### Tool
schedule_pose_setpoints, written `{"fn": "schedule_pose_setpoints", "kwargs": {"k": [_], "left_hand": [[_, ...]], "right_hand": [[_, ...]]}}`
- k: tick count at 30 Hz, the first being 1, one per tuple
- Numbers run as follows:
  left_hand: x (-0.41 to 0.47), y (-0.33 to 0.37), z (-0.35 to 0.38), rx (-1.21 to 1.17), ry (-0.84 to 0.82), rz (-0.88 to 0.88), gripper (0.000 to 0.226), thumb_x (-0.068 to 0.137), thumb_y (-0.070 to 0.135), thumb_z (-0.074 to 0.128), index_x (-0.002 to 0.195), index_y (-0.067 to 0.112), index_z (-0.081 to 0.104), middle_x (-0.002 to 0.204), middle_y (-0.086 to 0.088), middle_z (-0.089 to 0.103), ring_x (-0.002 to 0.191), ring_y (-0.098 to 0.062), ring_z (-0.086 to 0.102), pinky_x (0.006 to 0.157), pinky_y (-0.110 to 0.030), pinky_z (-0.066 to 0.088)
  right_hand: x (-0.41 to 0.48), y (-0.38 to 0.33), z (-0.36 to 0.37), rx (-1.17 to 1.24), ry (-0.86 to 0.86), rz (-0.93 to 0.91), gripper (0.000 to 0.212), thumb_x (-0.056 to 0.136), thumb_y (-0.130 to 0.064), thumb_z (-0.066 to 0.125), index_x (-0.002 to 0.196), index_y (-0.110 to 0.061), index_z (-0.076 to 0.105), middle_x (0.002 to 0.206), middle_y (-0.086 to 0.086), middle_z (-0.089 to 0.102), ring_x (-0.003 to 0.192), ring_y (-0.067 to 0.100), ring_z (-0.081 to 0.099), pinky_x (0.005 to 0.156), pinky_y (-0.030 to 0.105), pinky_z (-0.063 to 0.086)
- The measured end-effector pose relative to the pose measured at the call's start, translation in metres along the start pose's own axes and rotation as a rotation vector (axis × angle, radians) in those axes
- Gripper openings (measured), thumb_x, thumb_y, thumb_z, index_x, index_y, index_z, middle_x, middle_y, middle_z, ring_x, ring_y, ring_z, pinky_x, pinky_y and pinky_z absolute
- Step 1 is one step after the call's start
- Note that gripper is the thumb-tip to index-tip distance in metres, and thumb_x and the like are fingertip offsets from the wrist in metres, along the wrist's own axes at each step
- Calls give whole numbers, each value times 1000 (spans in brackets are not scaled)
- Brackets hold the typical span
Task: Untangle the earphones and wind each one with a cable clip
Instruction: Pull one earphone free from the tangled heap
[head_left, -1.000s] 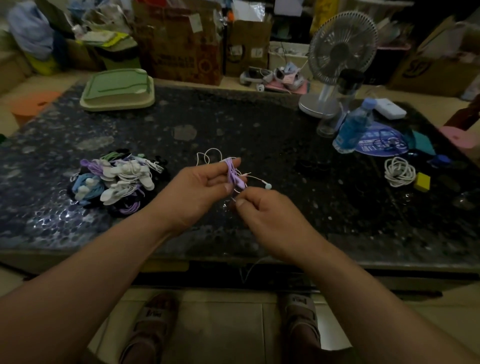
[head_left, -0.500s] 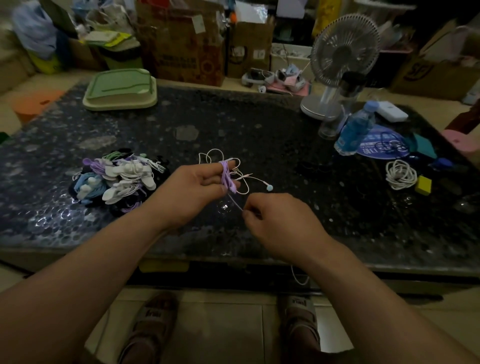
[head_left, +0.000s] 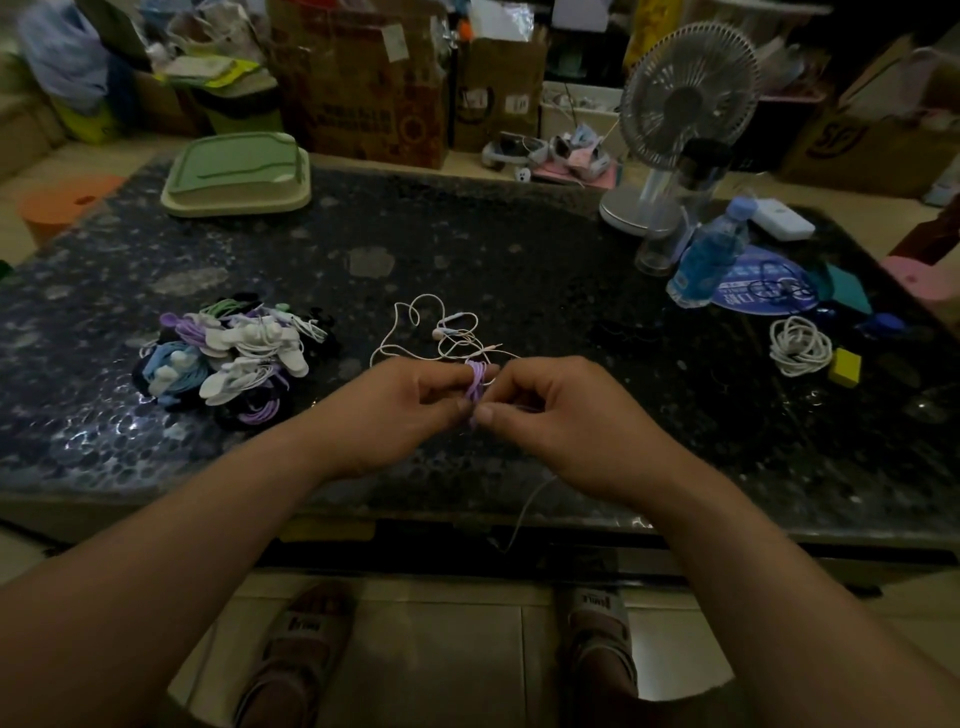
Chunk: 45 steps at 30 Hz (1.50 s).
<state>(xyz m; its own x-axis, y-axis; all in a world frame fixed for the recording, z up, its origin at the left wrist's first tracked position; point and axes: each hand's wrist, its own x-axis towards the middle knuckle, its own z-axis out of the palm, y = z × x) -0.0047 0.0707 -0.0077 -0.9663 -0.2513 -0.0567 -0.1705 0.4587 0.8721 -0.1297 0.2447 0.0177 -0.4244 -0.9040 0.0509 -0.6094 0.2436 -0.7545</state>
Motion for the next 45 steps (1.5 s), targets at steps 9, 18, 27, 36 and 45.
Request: {"fn": "schedule_pose_setpoints", "kwargs": {"k": [9,18,27,36,45], "left_hand": [[-5,4,7,199,-109,-16,28,96,45,56,108,29,76,87,-9,72,76,-31,65,80,-49,54],[-9,25,7,-475,-118,-83,36,90,13,65,125,17,72,105,-16,79,39,0,41,41,-12,29],[2,8,1,-488,142,-124,33,100,5,57,122,22,74,105,-11,80,35,-6,28,38,-17,20],[2,7,10,-270,192,-106,25,94,3,71,107,24,77,94,3,81,88,0,74,77,-11,53],[-4,7,9,-23,-127,-79,23,100,12,67,119,22,77,93,10,77,84,1,69,82,-17,50]], "right_hand": [[7,11,-7,-18,111,56,8,93,-28,77,86,-24,76,73,-12,69,68,-1,61,64,20,45],[12,19,-6,497,49,211,17,104,-22,62,99,-12,75,80,-1,72,65,2,60,59,17,46],[3,9,22,106,-68,226,23,108,-32,54,116,-32,75,69,-12,62,61,-2,55,64,21,44],[1,3,26,-122,-147,120,24,107,-32,54,102,-21,75,68,-8,58,57,2,51,54,17,36],[6,10,-15,100,90,146,10,93,-27,76,89,-18,75,79,-3,72,71,1,62,68,27,51]]}}
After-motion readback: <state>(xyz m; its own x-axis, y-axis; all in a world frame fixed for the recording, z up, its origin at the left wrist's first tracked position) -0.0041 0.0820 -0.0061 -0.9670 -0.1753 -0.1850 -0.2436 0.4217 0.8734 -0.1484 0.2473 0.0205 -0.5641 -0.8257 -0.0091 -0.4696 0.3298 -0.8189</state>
